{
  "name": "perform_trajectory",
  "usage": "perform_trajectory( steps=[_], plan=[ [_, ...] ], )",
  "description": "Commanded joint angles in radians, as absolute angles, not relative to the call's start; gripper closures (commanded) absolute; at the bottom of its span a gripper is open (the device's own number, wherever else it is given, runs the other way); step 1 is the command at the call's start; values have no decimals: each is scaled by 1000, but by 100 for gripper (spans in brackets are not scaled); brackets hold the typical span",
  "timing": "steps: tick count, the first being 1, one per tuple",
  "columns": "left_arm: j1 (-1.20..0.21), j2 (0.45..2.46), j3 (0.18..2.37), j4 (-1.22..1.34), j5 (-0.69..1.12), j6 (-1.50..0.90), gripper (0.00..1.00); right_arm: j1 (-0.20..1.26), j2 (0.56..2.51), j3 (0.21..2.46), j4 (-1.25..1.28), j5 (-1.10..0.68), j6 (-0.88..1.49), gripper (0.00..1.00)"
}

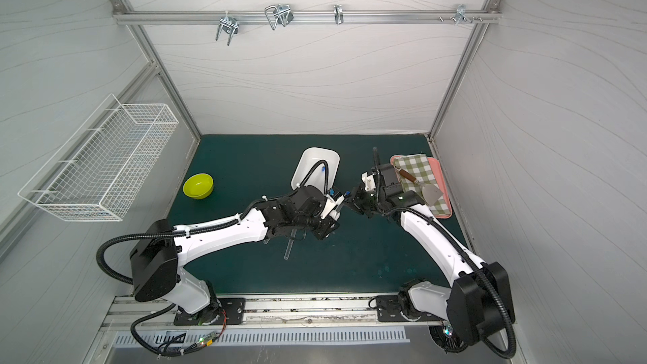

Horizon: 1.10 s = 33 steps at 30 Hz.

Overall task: Wipe the exteriors of test tubes
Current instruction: Wipe the dirt from the test tube.

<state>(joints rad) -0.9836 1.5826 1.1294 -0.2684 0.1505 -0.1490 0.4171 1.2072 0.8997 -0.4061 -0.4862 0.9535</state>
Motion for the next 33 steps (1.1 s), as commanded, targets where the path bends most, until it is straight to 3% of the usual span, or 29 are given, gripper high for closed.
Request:
perform_trajectory(
  steps=[1, 15, 20, 33],
  plan=[
    [-1003, 1577, 1157, -255, 204, -122, 66, 422, 1208, 899, -353, -471, 982, 93],
    [-1003, 1628, 1227, -331, 196, -60, 64, 431, 1190, 839, -229, -537, 1028, 93],
    [-1002, 1655, 1263, -364, 172, -54, 88, 441, 1177, 864, -245, -546, 1007, 93],
    [-997, 1608, 1254, -328, 230, -61, 82, 436, 1188, 864, -232, -533, 1005, 93]
  ],
)
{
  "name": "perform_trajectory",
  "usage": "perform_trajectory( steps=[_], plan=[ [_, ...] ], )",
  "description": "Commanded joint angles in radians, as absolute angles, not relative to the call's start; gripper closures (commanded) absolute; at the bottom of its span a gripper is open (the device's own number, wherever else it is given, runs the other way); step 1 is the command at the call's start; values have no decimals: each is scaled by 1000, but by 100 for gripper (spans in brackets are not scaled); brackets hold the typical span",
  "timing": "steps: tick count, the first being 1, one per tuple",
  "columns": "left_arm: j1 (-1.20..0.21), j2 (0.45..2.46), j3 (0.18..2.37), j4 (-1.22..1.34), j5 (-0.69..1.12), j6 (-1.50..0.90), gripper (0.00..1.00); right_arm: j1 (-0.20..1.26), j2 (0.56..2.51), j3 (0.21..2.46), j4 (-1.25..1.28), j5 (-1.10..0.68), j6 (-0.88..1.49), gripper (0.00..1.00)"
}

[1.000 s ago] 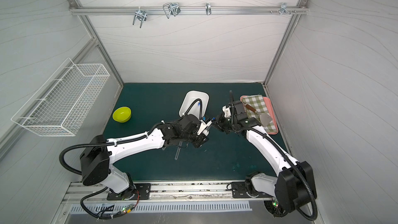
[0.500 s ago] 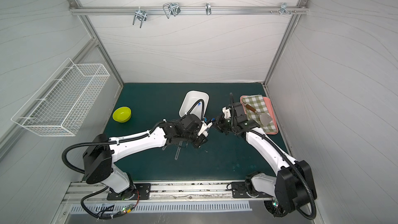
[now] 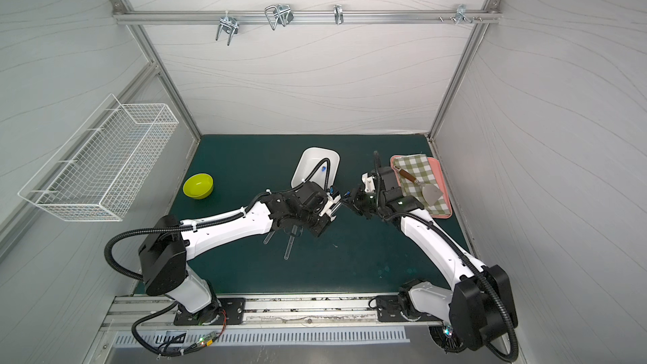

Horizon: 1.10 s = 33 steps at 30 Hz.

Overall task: Wipe the exteriors of test tubes
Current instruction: Wipe the dirt from the test tube.

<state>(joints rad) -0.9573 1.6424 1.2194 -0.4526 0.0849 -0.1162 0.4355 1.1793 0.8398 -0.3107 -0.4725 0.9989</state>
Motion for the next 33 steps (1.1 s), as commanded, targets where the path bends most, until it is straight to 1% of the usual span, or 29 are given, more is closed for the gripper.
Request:
perform_trajectory(
  steps=[1, 5, 9, 16, 25, 33],
  plan=[
    [-997, 1600, 1239, -321, 239, -65, 81, 422, 1195, 873, -231, -540, 1000, 93],
    [-997, 1572, 1188, -290, 255, -87, 78, 389, 1219, 917, -251, -556, 972, 93],
    [-997, 1556, 1173, -280, 255, -95, 77, 386, 1230, 933, -252, -571, 962, 93],
    [-972, 1558, 1200, -259, 261, -105, 76, 436, 1189, 892, -249, -559, 971, 93],
    [-964, 1550, 1209, -231, 327, -111, 64, 485, 1171, 835, -194, -543, 1020, 93],
    [-963, 1528, 1190, -251, 319, -103, 54, 487, 1179, 797, -118, -568, 1067, 93]
  ],
)
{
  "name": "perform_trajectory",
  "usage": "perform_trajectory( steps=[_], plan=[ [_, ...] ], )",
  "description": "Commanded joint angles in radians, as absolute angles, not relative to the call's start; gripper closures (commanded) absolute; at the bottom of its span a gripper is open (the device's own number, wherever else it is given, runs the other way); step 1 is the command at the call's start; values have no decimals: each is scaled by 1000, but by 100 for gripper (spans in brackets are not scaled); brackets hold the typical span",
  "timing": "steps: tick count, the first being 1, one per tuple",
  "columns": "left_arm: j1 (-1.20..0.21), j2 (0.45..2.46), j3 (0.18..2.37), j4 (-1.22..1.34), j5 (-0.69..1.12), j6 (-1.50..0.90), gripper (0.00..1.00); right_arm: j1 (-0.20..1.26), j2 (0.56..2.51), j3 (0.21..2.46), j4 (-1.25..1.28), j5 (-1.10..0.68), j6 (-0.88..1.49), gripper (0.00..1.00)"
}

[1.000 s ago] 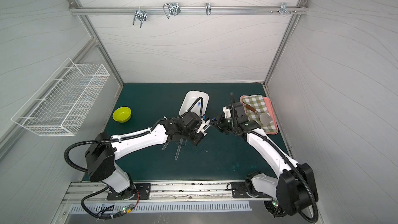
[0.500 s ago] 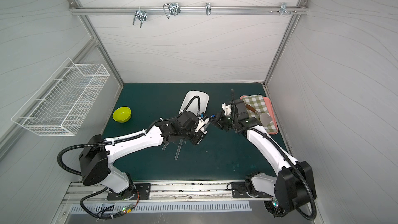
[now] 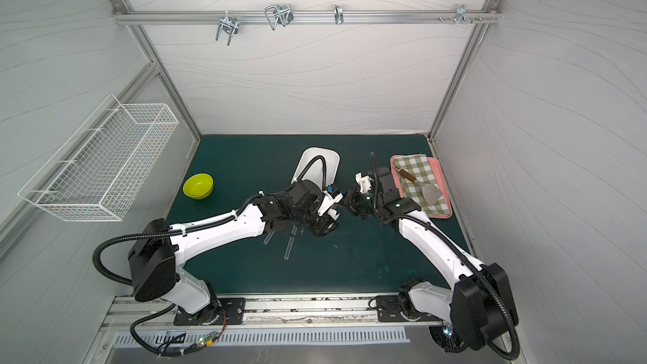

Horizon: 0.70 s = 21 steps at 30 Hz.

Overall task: Wipe the exteriors of test tubes
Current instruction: Wipe the dirt from the test tube.

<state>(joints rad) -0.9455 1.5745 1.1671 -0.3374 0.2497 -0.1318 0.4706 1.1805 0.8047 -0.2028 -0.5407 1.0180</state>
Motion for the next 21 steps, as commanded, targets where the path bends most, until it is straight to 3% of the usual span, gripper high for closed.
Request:
perform_trajectory(
  steps=[1, 6, 14, 21],
  plan=[
    [-963, 1522, 1189, -254, 315, -100, 53, 486, 1178, 793, -110, -570, 1070, 93],
    [-961, 1527, 1188, -264, 297, -92, 52, 486, 1183, 779, -53, -593, 1103, 93],
    [-945, 1547, 1209, -295, 285, -99, 61, 486, 1176, 784, -60, -601, 1089, 93],
    [-944, 1535, 1221, -293, 356, -104, 50, 486, 1179, 756, -7, -615, 1060, 93]
  ],
)
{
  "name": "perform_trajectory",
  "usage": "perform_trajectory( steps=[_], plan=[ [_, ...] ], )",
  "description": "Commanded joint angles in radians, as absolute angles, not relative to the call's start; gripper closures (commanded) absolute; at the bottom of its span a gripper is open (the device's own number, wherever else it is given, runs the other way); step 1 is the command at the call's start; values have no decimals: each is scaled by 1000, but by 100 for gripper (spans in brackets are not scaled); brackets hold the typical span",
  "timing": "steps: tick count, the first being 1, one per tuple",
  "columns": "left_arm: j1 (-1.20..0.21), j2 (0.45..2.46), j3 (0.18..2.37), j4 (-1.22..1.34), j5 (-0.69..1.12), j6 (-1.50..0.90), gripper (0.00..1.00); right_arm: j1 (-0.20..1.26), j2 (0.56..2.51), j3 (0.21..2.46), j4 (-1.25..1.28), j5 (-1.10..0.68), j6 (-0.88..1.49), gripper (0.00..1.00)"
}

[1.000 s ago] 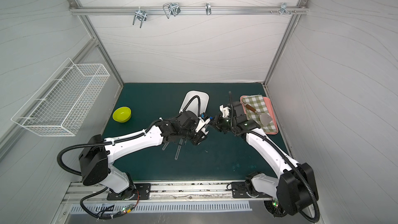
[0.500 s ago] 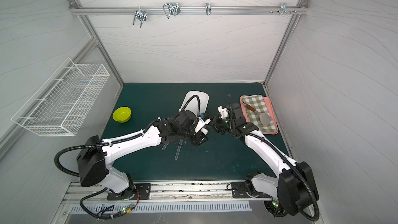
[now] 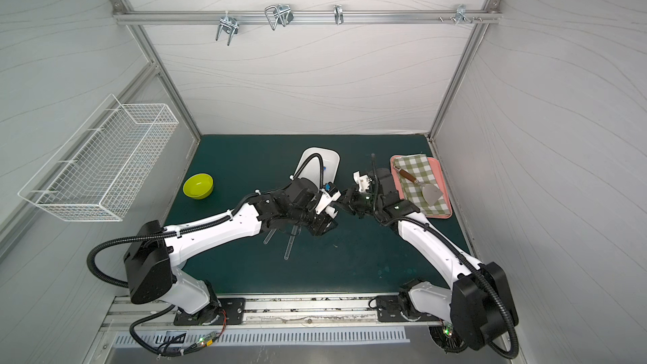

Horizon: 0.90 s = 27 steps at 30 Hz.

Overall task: Wipe the exteriors of test tubes
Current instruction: Wipe the dirt from the test tube.

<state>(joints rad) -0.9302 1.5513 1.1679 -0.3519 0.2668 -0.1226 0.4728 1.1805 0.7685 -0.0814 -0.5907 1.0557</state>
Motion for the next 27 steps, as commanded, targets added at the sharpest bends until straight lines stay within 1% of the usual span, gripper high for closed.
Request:
perform_trajectory(
  steps=[1, 11, 15, 19, 22, 27],
  plan=[
    [-943, 1535, 1223, -299, 363, -108, 50, 486, 1178, 755, -3, -617, 1051, 93],
    [-923, 1517, 1219, -335, 370, -125, 49, 486, 1173, 703, 134, -668, 1036, 93],
    [-896, 1511, 1204, -327, 381, -159, 54, 482, 1163, 672, 196, -675, 1059, 93],
    [-893, 1500, 1191, -306, 396, -154, 59, 482, 1163, 665, 203, -682, 1057, 93],
    [-893, 1493, 1190, -312, 382, -143, 59, 479, 1164, 662, 199, -677, 1056, 93],
    [-893, 1487, 1208, -375, 335, -97, 54, 461, 1171, 657, 181, -663, 1064, 93]
  ],
)
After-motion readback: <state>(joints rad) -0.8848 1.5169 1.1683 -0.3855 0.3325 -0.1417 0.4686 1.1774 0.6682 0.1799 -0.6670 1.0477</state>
